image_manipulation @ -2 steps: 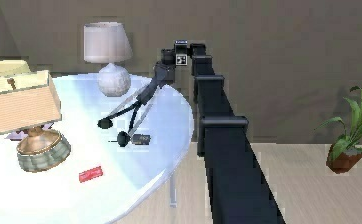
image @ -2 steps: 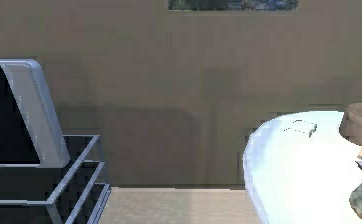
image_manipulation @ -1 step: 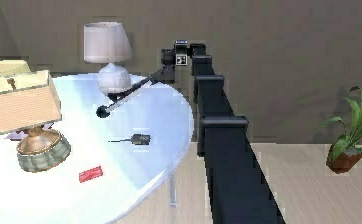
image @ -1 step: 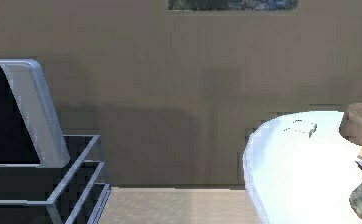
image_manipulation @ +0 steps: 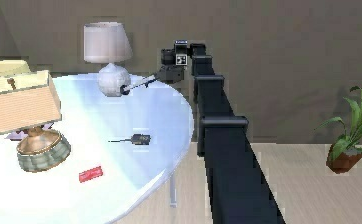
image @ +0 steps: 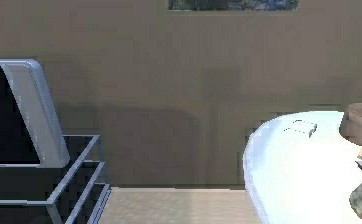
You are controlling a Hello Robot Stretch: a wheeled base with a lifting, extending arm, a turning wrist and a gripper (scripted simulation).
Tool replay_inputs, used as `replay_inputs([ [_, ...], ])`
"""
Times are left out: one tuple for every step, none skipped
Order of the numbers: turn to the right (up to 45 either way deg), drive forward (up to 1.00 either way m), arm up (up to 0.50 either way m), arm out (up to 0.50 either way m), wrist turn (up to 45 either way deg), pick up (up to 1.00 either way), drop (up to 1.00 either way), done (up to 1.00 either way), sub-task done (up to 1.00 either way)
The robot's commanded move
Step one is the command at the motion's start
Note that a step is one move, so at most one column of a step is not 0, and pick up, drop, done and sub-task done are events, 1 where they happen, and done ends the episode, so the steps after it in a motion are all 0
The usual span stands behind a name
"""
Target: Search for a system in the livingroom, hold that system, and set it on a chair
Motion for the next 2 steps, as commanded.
replay_inputs([
  [0.0, 0.00, 0.00, 0.00, 9.0, 0.00, 0.00, 0.00, 0.00],
  [0.0, 0.00, -0.24, 0.00, 0.0, 0.00, 0.00, 0.00, 0.00],
])
